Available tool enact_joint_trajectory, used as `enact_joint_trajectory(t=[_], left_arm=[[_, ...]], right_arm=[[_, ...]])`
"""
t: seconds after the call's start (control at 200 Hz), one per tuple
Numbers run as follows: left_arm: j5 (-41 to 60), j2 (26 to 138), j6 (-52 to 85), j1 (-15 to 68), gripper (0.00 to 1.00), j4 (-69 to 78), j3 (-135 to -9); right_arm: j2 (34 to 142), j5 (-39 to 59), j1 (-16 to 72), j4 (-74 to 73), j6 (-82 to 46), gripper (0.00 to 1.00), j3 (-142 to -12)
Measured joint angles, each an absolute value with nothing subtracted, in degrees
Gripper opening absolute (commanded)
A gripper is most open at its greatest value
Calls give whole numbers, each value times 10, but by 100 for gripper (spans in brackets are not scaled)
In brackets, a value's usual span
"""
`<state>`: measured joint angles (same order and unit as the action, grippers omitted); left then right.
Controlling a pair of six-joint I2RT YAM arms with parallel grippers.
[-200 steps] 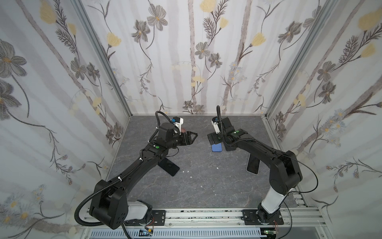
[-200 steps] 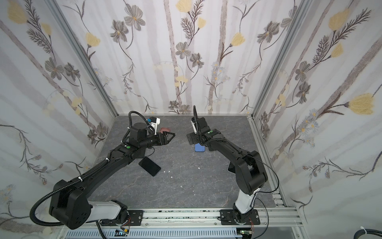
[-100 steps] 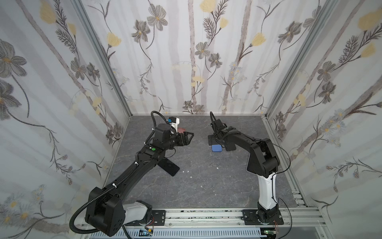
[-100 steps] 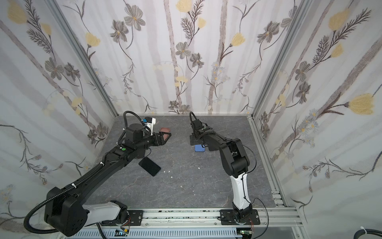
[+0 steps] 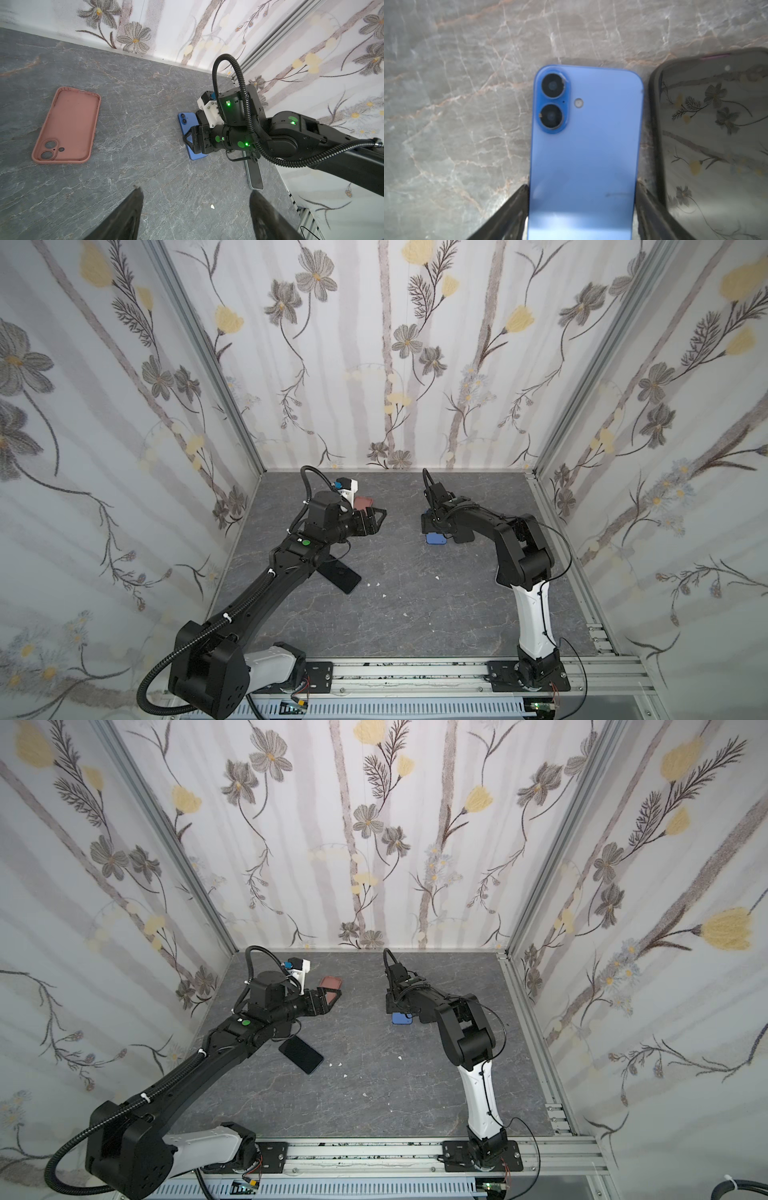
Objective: Put the phone into the phone case
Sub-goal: 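Close the right gripper on the blue-backed phone's end and lift it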
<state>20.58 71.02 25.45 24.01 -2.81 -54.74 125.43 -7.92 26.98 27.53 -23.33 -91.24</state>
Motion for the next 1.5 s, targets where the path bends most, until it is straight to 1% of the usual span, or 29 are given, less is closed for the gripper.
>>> enact_joint_trajectory(t=[0.09, 0.13, 0.17, 0.345, 0.544, 0.834, 1.044, 1.184, 1.289, 1.369, 1.499], left_arm=[[197, 709, 255, 238, 80, -29, -546], [197, 708, 255, 238, 80, -30, -545], [196, 708, 254, 237, 80, -32, -545], [185, 707, 253, 233, 80, -32, -544], [171, 704, 227, 232, 81, -32, -544], [151, 698, 160, 231, 83, -29, -551], [164, 697, 35, 223, 86, -11, -555], [216, 697, -97, 199, 89, 11, -557], [287, 700, -186, 171, 93, 29, -561], [354, 717, -251, 161, 95, 24, -589], [453, 762, -364, 158, 95, -31, -670]], right_arm=[[1256, -80, 269, 276, -235, 64, -914], [1256, -79, 268, 277, -235, 58, -915], [1255, -78, 267, 277, -235, 55, -915], [1245, -56, 262, 279, -229, 49, -912], [1208, -2, 263, 315, -216, 46, -901], [1139, 46, 262, 305, -173, 45, -858], [1070, 136, 262, 290, -142, 45, -828], [1023, 224, 257, 283, -118, 45, -811], [991, 292, 253, 277, -100, 45, -793], [973, 343, 250, 276, -86, 45, -780], [952, 416, 247, 281, -64, 44, -765]])
